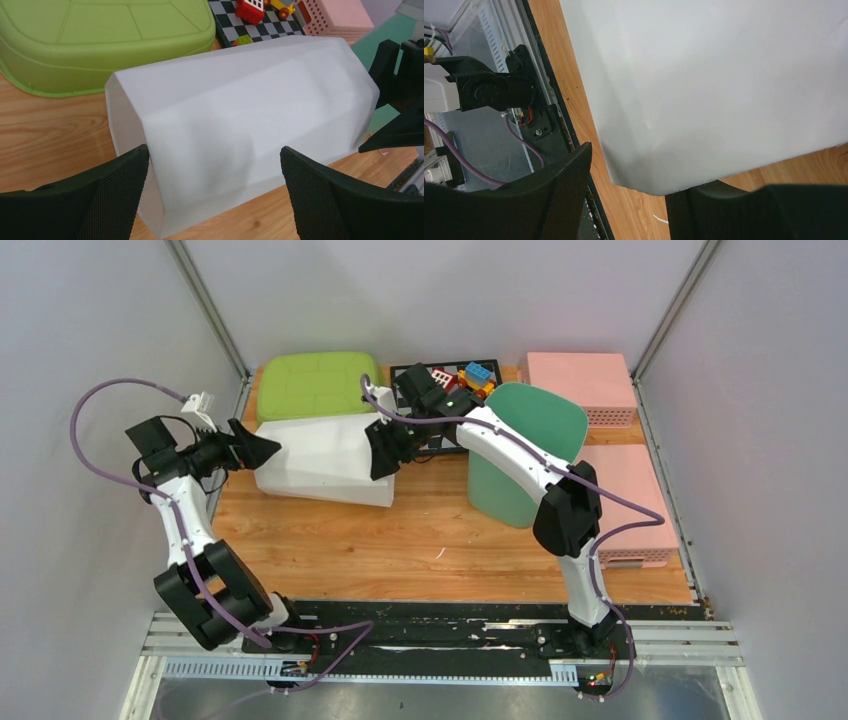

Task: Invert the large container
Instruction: Turn the container upside down at the center of the board.

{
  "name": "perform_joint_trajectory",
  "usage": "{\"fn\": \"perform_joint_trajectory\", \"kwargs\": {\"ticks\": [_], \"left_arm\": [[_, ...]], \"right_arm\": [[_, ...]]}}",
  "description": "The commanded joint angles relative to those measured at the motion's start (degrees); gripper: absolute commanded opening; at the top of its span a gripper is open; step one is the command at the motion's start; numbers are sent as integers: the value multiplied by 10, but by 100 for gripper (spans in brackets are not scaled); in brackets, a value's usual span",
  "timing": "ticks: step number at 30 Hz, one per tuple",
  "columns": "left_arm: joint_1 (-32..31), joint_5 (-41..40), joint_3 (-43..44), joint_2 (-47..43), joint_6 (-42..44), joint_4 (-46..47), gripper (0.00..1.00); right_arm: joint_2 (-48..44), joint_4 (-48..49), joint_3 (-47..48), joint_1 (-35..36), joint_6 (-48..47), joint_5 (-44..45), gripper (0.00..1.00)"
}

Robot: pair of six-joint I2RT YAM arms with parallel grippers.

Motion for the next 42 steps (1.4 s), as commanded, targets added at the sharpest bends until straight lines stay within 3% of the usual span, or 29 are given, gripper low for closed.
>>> {"fn": "perform_joint_trajectory", "kwargs": {"ticks": [1, 16, 23, 37, 42], "left_arm": [[-16, 85, -1, -53, -54, -21, 100], [-16, 72, 7, -195, -149, 13, 100], [-15, 46, 17, -244, -114, -48, 100], [-17, 39, 47, -290, -105, -84, 100], [-16, 33, 45, -305, -66, -120, 100]], "right_arm": [[7, 34, 18, 12, 10, -29, 56], [-22, 145, -57, 12, 111, -131, 57], [-24, 274, -139, 12, 192, -206, 57], [7, 377, -198, 18, 245, -250, 58], [23, 396, -204, 28, 256, -257, 58]]}}
